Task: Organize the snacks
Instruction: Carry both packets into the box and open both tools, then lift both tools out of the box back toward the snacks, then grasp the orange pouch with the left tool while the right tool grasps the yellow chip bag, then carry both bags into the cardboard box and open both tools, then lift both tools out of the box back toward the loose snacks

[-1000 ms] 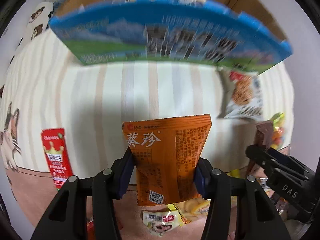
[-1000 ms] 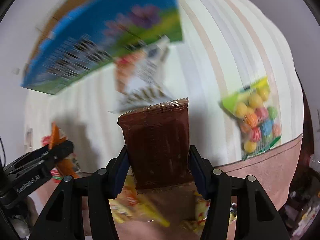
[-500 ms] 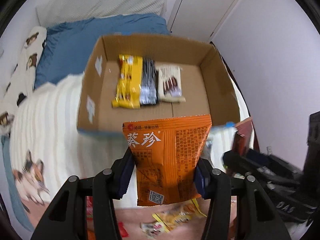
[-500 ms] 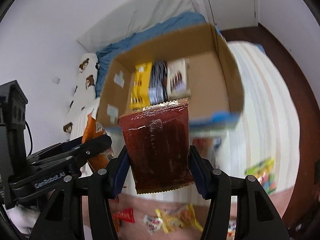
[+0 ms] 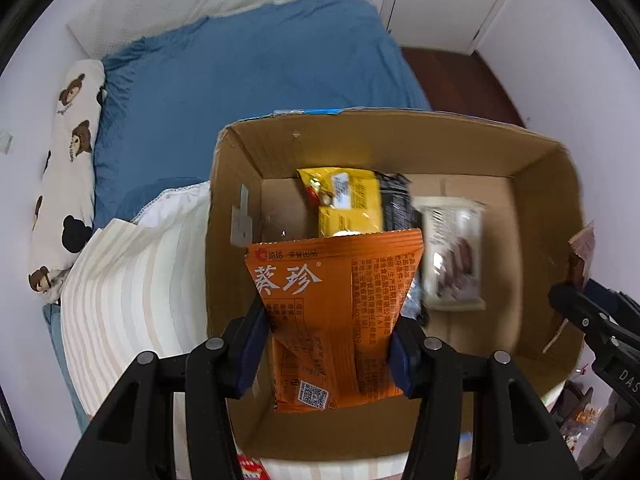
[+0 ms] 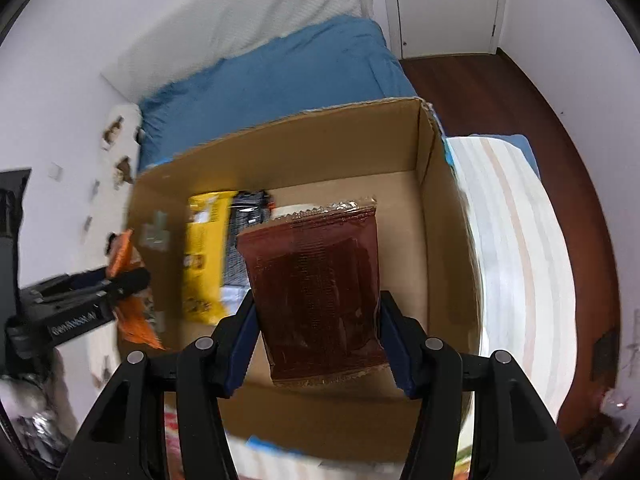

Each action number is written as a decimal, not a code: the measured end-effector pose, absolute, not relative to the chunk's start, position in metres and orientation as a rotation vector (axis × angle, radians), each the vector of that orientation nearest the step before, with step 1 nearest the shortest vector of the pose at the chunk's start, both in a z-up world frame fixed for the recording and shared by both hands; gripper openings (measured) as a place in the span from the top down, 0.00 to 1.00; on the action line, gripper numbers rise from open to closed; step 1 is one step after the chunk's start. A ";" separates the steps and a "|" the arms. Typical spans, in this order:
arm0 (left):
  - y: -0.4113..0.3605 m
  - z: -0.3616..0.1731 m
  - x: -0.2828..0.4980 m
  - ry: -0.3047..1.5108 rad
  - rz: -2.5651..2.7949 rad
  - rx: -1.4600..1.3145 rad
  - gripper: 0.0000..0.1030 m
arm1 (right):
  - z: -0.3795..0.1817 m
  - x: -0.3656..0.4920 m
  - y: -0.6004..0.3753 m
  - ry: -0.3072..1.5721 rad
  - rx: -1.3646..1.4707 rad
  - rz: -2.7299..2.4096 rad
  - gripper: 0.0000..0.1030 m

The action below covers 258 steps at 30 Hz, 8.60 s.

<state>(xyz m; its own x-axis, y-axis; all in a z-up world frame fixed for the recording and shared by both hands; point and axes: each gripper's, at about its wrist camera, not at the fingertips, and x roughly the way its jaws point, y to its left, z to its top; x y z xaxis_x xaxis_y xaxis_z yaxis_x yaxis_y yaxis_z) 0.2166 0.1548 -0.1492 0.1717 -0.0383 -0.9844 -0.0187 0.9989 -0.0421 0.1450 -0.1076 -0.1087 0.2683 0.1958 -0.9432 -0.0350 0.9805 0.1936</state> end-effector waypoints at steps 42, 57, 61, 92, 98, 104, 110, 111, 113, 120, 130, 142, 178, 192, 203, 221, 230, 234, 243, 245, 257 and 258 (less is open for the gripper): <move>0.152 -0.139 0.181 1.280 0.001 -0.164 0.13 | -0.134 0.132 -0.091 1.267 0.041 0.114 0.06; 0.140 -0.071 0.068 1.079 0.032 -0.104 0.13 | -0.065 0.023 -0.090 1.082 0.020 0.144 0.06; 0.140 -0.058 0.041 1.053 0.036 -0.113 0.13 | -0.048 -0.005 -0.090 1.051 0.030 0.157 0.06; 0.294 -0.279 -0.270 1.497 0.353 -1.109 0.14 | -0.245 -0.218 -0.131 1.532 0.538 0.091 0.06; 0.311 -0.309 -0.264 1.406 0.365 -1.398 0.14 | -0.262 -0.210 -0.129 1.523 0.609 0.042 0.08; 0.302 -0.313 -0.233 1.440 0.394 -1.157 0.27 | -0.282 -0.199 -0.128 1.535 0.679 -0.038 0.22; 0.270 -0.291 -0.192 1.491 0.291 -0.666 0.32 | -0.277 -0.179 -0.098 1.527 0.396 0.031 0.40; 0.264 -0.289 -0.186 1.495 0.263 -0.609 0.32 | -0.274 -0.174 -0.085 1.530 0.285 0.083 0.41; 0.260 -0.292 -0.179 1.527 0.235 -0.566 0.32 | -0.266 -0.170 -0.065 1.500 0.096 0.128 0.42; 0.275 -0.303 -0.171 1.549 0.242 -0.598 0.30 | -0.264 -0.159 -0.051 1.511 0.084 0.193 0.22; 0.261 -0.312 -0.191 1.547 0.254 -0.491 0.30 | -0.285 -0.144 -0.084 1.509 0.380 0.028 0.32; 0.246 -0.314 -0.193 1.558 0.212 -0.459 0.30 | -0.273 -0.177 -0.084 1.628 -0.065 0.223 0.44; 0.189 -0.101 -0.047 1.205 -0.063 -0.478 0.58 | -0.092 -0.084 -0.089 1.262 0.277 0.392 0.53; 0.175 -0.103 0.134 1.315 -0.051 -0.363 0.58 | -0.079 0.079 -0.067 1.253 0.267 0.325 0.53; 0.178 -0.171 0.175 1.501 -0.044 -0.356 0.58 | -0.138 0.116 -0.062 1.363 0.294 0.289 0.52; 0.178 -0.183 0.172 1.534 -0.013 -0.342 0.09 | -0.170 0.119 -0.059 1.484 0.168 0.244 0.06; 0.168 -0.170 0.153 1.465 -0.008 -0.296 0.09 | -0.159 0.102 -0.068 1.430 0.105 0.207 0.06; 0.163 -0.159 0.135 1.383 0.019 -0.266 0.09 | -0.148 0.090 -0.074 1.378 0.071 0.181 0.06; 0.151 -0.113 0.089 1.198 0.059 -0.175 0.09 | -0.107 0.045 -0.089 1.219 0.022 0.148 0.06; 0.148 -0.100 0.079 1.158 0.057 -0.160 0.09 | -0.094 0.033 -0.092 1.183 0.028 0.152 0.06; 0.139 -0.024 0.014 0.979 0.032 -0.154 0.09 | -0.012 -0.039 -0.095 1.009 0.040 0.193 0.06; 0.139 -0.019 0.008 0.973 0.030 -0.161 0.09 | -0.005 -0.046 -0.096 1.000 0.041 0.198 0.06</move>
<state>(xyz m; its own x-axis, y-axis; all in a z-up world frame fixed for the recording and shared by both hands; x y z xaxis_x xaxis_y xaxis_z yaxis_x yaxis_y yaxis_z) 0.0082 0.1394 -0.0195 0.5630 -0.0470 -0.8251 -0.0973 0.9877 -0.1227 -0.0459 -0.0962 -0.0054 0.5240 0.1842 -0.8315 -0.1463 0.9813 0.1251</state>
